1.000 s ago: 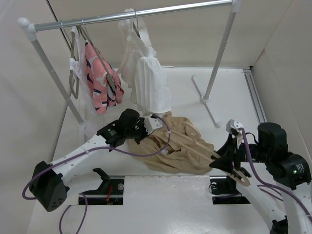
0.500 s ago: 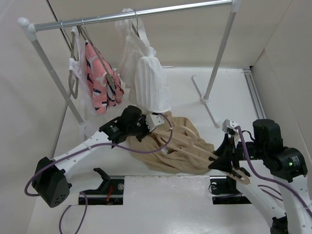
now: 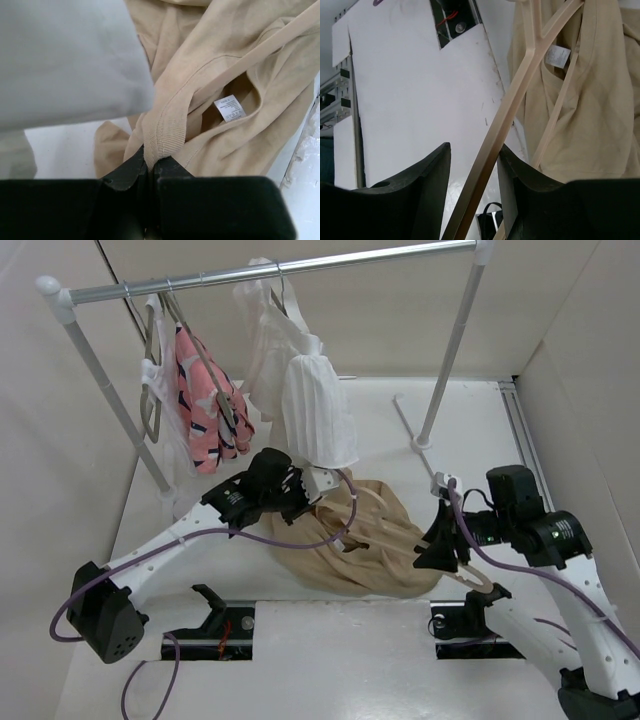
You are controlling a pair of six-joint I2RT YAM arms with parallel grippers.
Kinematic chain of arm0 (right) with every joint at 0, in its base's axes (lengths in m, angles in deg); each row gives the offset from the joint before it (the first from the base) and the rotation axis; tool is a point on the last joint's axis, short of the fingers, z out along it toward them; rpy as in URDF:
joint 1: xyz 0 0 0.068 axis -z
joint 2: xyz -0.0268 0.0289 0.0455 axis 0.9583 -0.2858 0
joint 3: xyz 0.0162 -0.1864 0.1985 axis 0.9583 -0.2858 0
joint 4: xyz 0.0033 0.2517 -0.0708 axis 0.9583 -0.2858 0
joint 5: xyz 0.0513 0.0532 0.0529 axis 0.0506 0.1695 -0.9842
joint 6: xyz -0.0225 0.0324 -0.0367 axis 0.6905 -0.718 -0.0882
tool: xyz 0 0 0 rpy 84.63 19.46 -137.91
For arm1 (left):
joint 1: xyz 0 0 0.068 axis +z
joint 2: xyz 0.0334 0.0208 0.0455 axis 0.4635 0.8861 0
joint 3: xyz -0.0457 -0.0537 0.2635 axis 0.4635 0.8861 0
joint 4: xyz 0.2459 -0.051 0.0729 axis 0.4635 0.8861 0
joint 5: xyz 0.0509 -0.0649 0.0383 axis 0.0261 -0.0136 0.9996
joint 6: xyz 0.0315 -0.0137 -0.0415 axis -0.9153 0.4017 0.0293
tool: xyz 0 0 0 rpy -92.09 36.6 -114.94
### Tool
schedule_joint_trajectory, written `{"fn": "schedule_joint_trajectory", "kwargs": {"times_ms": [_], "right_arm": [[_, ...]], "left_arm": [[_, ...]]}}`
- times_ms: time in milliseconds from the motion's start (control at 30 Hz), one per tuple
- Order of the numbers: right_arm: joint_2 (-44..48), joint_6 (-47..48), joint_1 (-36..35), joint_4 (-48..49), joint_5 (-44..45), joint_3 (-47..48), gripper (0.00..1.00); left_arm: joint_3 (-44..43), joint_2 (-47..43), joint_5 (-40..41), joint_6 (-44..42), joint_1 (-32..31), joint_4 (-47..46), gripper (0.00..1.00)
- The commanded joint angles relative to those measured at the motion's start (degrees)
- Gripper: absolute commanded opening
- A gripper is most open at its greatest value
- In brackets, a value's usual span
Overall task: Place the t-shirt on the hanger
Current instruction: Place tshirt on hanger
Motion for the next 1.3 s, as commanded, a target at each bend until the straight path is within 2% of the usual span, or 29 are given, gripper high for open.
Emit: {"fn": "schedule_joint_trajectory", "kwargs": {"times_ms": [0,267,433,733,900,1033,1133,1167,1200,1267], "right_arm": [[2.31,2.58,-1.49,4.71,-5.64,1.22,0.0],[3.37,0.82,-1.49,11.11,-10.84,-2.63,0.0],[3.37,-3.22,-2.72,20.52,-12.16,-6.95,0.0],[1.7,-4.37,-8.07,34.23,-6.1,-10.28,0.0],[1.08,-4.37,-10.63,43.11,-4.78,-16.0,0.0],[-0.15,-2.27,-13.0,48.12,-1.71,-18.12,0.0],[1.69,-0.42,-13.62,51.02,1.19,-19.78,0.0],[2.48,-0.41,-13.62,52.86,1.9,-20.48,0.0],[3.97,1.24,-13.62,53.83,2.42,-22.23,0.0],[4.6,1.87,-13.62,55.5,1.73,-24.35,0.0]], "left_arm": [[-2.28,-0.39,-0.25,0.05,0.13,0.88,0.0],[-5.69,0.14,-2.53,-0.75,0.13,2.19,0.0],[-8.17,-1.87,-11.83,-4.17,0.13,6.76,0.0],[-12.55,-4.79,-23.88,-6.73,0.13,11.16,0.0],[-15.55,-5.31,-30.21,-1.03,0.13,5.9,0.0],[-16.25,-5.31,-31.45,-1.01,0.13,6.85,0.0],[-15.73,-5.31,-31.45,-5.31,0.13,10.62,0.16],[-15.12,-5.31,-31.45,-5.93,0.13,10.63,0.24],[-14.24,-6.1,-31.45,-5.94,0.13,10.64,0.4],[-13.7,-6.89,-29.01,-5.94,0.13,9.76,0.47]]}}
